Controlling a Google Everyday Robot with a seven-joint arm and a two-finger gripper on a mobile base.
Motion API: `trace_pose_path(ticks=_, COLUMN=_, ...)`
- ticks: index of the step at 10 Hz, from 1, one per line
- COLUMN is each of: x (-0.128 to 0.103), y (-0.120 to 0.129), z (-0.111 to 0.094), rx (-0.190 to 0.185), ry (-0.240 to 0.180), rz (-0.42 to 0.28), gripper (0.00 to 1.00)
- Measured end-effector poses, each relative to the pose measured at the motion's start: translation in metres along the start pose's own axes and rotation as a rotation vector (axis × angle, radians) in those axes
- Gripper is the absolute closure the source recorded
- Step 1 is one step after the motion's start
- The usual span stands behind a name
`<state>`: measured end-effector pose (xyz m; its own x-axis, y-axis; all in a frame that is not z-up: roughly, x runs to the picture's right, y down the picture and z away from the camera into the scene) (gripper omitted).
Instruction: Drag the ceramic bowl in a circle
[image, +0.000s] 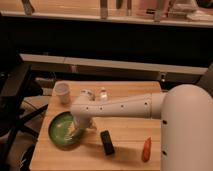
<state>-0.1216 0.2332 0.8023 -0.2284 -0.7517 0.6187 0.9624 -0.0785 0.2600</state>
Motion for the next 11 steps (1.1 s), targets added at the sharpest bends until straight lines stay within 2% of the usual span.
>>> trace_pose_path(ticks=9, x=-0.001, y=-0.0038, z=0.0059, rx=0.001, ry=-0.021, rz=0.02, gripper=0.2)
trace_pose_path(ticks=11, x=-0.0016, y=-0.0041, z=0.0068, rx=-0.002, ry=-0.025, rz=0.024, gripper=0.3)
